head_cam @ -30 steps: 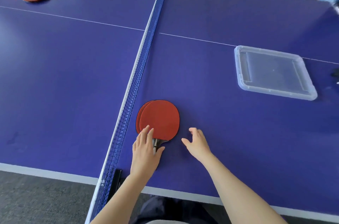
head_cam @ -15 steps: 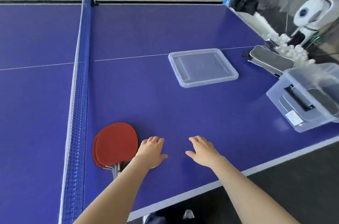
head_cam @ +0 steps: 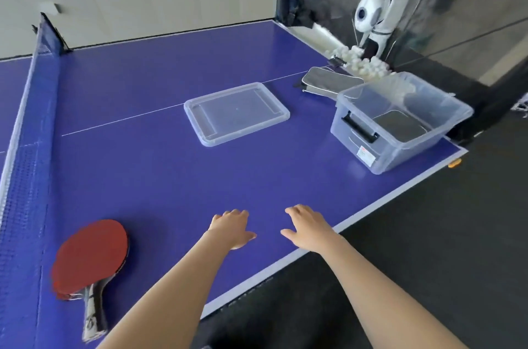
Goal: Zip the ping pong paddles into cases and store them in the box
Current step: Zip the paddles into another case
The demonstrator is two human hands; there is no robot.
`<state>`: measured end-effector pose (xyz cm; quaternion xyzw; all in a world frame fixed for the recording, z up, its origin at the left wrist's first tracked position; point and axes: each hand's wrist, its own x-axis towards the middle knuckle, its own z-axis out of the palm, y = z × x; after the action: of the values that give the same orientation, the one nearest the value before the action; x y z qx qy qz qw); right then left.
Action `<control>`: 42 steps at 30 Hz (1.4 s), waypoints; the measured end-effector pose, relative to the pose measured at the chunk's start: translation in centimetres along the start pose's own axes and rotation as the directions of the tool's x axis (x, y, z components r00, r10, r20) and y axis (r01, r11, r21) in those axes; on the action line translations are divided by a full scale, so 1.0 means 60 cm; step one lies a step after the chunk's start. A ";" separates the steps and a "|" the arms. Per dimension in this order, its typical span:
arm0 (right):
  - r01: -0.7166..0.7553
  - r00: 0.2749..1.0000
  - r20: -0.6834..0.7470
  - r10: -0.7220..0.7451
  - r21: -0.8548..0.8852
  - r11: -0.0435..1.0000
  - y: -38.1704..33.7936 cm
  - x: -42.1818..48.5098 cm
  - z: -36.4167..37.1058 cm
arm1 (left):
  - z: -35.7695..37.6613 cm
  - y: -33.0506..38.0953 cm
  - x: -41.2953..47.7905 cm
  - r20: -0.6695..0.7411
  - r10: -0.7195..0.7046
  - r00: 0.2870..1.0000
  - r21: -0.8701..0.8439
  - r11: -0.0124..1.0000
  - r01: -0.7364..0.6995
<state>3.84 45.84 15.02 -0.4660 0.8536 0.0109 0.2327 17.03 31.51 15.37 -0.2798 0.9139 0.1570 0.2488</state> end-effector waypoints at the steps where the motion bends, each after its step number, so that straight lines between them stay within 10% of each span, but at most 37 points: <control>1: -0.009 1.000 -0.010 0.009 0.002 1.000 0.032 -0.015 -0.006 | -0.002 0.039 0.004 0.000 0.015 1.000 0.009 1.000 -0.015; 21: -0.305 0.926 -0.183 0.331 0.158 0.939 0.535 -0.136 -0.154 | -0.148 0.529 0.153 -0.167 0.297 0.940 0.125 0.952 -0.279; 42: -0.069 0.970 -0.233 0.071 0.016 0.997 0.770 0.250 -0.472 | -0.408 0.572 0.495 -0.415 -0.069 0.907 -0.144 0.990 0.009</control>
<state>-50.96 53.43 25.02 -0.4328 0.8909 -0.0389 0.1320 -33.55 35.48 24.59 -0.3418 0.9270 0.1515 0.0298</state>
